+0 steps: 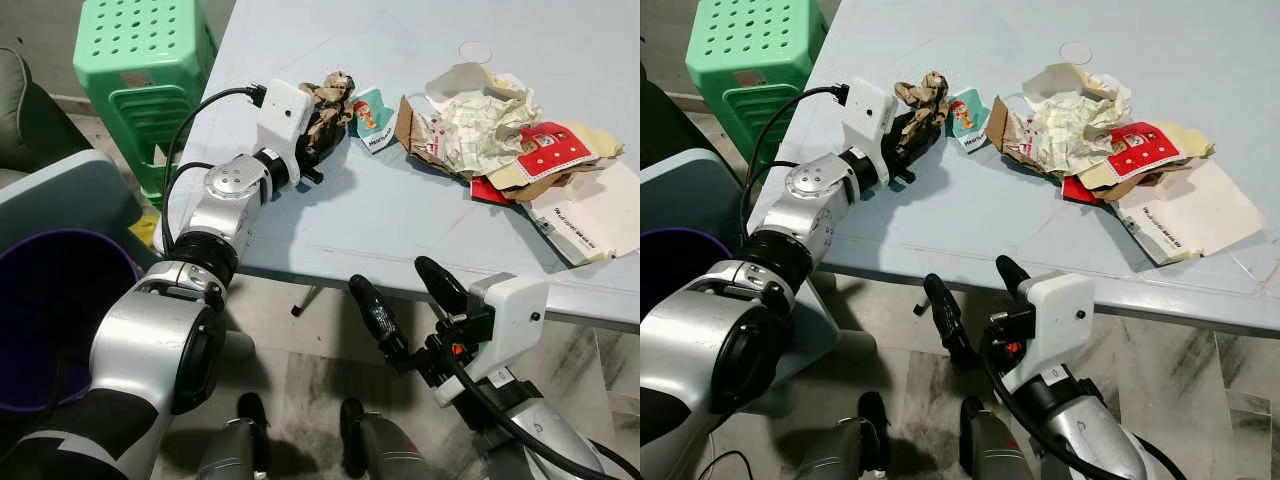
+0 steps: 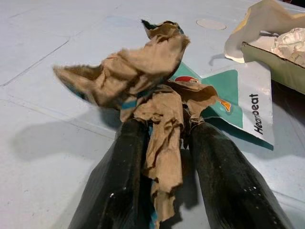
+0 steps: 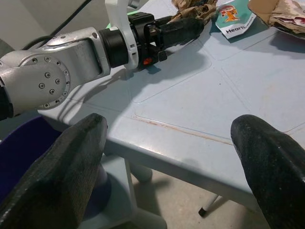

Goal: Picking trash to rubbish bin

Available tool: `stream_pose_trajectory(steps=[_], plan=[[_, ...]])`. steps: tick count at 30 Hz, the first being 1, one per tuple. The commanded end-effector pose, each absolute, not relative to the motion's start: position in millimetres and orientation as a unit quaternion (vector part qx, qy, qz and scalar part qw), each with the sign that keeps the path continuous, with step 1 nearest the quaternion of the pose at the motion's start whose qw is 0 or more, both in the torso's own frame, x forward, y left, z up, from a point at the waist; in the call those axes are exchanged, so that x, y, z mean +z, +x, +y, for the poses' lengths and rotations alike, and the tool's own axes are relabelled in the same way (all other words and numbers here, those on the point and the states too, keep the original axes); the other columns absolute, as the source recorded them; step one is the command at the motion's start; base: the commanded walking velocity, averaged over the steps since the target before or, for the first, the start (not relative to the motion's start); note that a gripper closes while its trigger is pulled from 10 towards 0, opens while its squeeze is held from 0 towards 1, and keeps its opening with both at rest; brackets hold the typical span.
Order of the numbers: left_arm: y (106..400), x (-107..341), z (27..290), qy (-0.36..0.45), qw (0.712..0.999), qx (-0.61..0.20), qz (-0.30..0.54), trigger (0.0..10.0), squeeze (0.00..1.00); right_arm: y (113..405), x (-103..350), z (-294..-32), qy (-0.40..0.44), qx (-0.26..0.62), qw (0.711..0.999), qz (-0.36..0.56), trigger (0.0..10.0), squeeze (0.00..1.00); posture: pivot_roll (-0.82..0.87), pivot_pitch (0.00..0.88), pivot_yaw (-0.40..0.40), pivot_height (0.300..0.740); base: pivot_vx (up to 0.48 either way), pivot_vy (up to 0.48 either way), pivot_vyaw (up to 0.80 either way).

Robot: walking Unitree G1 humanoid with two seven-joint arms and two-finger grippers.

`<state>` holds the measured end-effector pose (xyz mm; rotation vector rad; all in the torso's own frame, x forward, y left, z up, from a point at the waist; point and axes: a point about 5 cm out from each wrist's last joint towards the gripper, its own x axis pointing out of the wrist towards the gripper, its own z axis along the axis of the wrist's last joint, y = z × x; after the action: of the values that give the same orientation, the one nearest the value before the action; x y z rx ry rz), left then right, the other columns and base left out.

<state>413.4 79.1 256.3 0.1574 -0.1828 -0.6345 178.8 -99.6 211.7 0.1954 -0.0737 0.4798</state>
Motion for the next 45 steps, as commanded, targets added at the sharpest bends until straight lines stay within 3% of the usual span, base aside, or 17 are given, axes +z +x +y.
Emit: stream_pose_trajectory(steps=[1, 23, 41, 42, 43, 44, 45], plan=[[412, 229, 85, 0.079, 0.947, -0.309, -0.035, 0.0, 0.00, 176, 210, -98, 0.099, 0.239, 0.966, -0.029, 10.0, 0.00, -0.31, 0.441, 0.000, 0.740, 0.000, 0.000, 0.00], [411, 237, 90, 0.062, 0.944, -0.318, -0.066, 0.0, 0.00, 196, 207, -99, 0.094, 0.242, 0.965, -0.045, 10.0, 0.00, -0.24, 0.371, 0.010, 0.740, 0.000, 0.000, 0.00], [397, 229, 117, -0.006, 0.956, -0.269, -0.121, 0.0, 0.00, 247, 195, -119, 0.078, 0.201, 0.972, -0.092, 10.0, 0.00, -0.11, 0.201, -0.004, 0.740, 0.000, 0.000, 0.00], [395, 228, 119, -0.010, 0.958, -0.261, -0.119, 7.4, 0.00, 251, 195, -121, 0.075, 0.197, 0.973, -0.098, 10.0, 0.00, -0.11, 0.190, -0.003, 0.740, 0.000, 0.000, 0.00], [394, 227, 119, -0.011, 0.959, -0.258, -0.118, 7.4, 0.00, 253, 195, -122, 0.075, 0.196, 0.973, -0.100, 10.0, 0.00, -0.11, 0.188, -0.003, 0.740, 0.000, 0.000, 0.00], [392, 226, 120, -0.011, 0.960, -0.256, -0.116, 10.0, 0.00, 256, 194, -123, 0.073, 0.193, 0.973, -0.103, 10.0, 0.00, -0.10, 0.182, -0.006, 0.740, 0.000, 0.000, 0.00], [391, 225, 120, -0.011, 0.960, -0.255, -0.116, 10.0, 0.00, 257, 193, -123, 0.073, 0.193, 0.973, -0.103, 10.0, 0.00, -0.10, 0.177, -0.006, 0.740, 0.000, 0.000, 0.00]])
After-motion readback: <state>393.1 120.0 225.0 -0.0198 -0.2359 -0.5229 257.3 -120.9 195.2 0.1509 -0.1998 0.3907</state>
